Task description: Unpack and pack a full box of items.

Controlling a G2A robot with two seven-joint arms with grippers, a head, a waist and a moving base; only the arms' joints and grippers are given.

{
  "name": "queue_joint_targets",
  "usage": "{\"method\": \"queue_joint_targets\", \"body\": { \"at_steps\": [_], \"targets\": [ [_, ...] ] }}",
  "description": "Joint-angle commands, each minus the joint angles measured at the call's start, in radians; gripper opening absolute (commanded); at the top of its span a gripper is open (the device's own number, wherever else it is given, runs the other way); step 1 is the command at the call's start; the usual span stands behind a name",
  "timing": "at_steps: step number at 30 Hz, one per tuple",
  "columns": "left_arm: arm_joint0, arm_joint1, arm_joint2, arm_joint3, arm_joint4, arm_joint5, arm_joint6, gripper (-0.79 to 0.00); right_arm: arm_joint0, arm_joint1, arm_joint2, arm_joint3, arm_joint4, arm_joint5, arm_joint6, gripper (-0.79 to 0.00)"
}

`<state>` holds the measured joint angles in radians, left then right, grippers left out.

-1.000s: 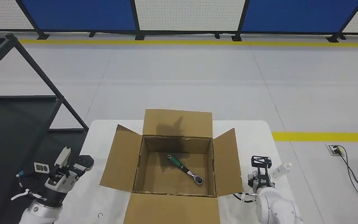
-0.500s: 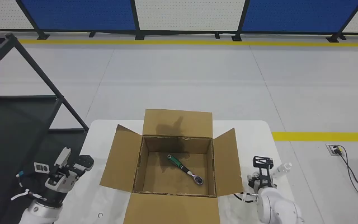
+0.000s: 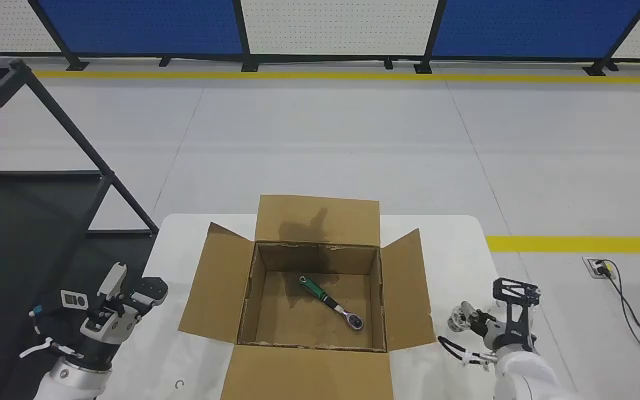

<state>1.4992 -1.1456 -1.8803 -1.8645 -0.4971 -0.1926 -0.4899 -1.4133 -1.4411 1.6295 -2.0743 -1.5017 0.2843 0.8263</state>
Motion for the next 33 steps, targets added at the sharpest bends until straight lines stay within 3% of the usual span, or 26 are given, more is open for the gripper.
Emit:
{"method": "queue_joint_targets", "body": {
  "at_steps": [1,5,7,12,17,20,27,33],
  "targets": [
    [0.0,0.0,0.0,0.0,0.0,0.0,0.0,0.0,-0.039,0.0,0.004,-0.095,-0.007,0.012,-0.022,0.0],
    [0.0,0.0,0.0,0.0,0.0,0.0,0.0,0.0,-0.101,-0.002,-0.032,-0.258,-0.006,0.002,-0.082,0.0],
    [0.0,0.0,0.0,0.0,0.0,0.0,0.0,0.0,-0.107,-0.002,-0.062,-0.276,-0.005,-0.026,-0.14,0.0],
    [0.0,0.0,0.0,0.0,0.0,0.0,0.0,0.0,-0.053,-0.001,-0.173,-0.276,-0.023,-0.129,-0.249,0.0],
    [0.0,0.0,0.0,0.0,0.0,0.0,0.0,0.0,0.039,-0.002,-0.298,-0.276,-0.071,-0.218,-0.264,0.0],
    [0.0,0.0,0.0,0.0,0.0,0.0,0.0,0.0,0.096,-0.005,-0.38,-0.276,-0.077,-0.273,-0.217,0.0],
    [0.0,0.0,0.0,0.0,0.0,0.0,0.0,0.0,0.208,-0.016,-0.501,-0.259,-0.052,-0.336,0.038,0.0],
    [0.0,0.0,0.0,0.0,0.0,0.0,0.0,0.0,0.344,-0.032,-0.549,-0.086,0.036,-0.333,0.145,0.0]
  ]
}}
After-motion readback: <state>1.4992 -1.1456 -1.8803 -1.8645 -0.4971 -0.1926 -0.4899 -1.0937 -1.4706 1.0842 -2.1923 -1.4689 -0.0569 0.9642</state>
